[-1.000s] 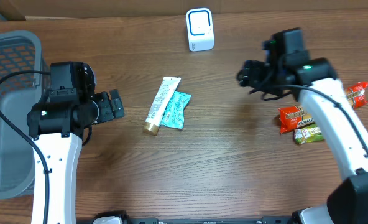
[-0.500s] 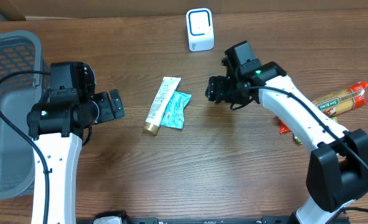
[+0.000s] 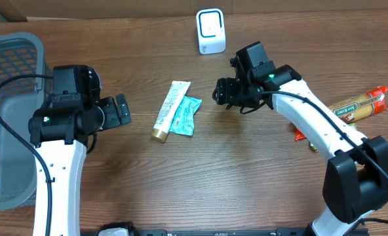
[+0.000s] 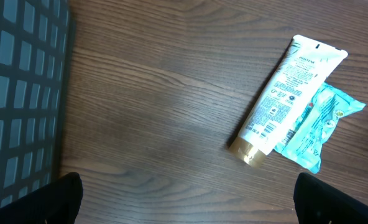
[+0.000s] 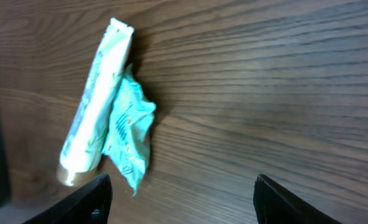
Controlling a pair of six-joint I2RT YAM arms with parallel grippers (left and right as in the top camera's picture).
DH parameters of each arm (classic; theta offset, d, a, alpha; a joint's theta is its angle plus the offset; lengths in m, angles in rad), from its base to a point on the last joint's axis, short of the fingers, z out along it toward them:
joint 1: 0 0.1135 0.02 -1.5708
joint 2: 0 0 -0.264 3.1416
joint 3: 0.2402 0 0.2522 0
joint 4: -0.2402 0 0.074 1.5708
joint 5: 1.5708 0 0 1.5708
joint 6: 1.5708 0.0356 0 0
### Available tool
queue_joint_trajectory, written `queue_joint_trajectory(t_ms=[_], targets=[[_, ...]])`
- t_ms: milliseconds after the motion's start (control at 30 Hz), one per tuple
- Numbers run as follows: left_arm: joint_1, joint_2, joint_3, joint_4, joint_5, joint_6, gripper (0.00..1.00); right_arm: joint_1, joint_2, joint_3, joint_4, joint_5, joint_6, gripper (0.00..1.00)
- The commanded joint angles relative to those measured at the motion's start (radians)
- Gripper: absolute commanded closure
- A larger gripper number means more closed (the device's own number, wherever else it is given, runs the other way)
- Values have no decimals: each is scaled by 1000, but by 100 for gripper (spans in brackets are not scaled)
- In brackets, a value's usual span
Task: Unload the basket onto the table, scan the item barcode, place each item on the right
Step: 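Move the right gripper to the teal packet and grasp it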
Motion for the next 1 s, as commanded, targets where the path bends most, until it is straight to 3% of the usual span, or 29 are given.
queue_joint_trajectory(t_ms=[0,233,367,433,567,800,967], targets=[[6,-7,-3,1,4,19,0,2,-2,94,1,-46,-35,28],[6,-7,-3,1,4,19,0,64,61,174,40,-45,-28,28],[6,-7,-3,1,4,19,0,114,136,173,74,4,50,28],[6,-7,-3,1,4,19,0,135,171,173,75,30,90,19],[6,-7,-3,1,4,19,0,152,237,172,62,21,155,17],[6,-7,-3,1,4,19,1,153,305,171,52,-45,141,30],[6,-7,-3,1,4,19,0,157,338,163,101,-53,109,30]])
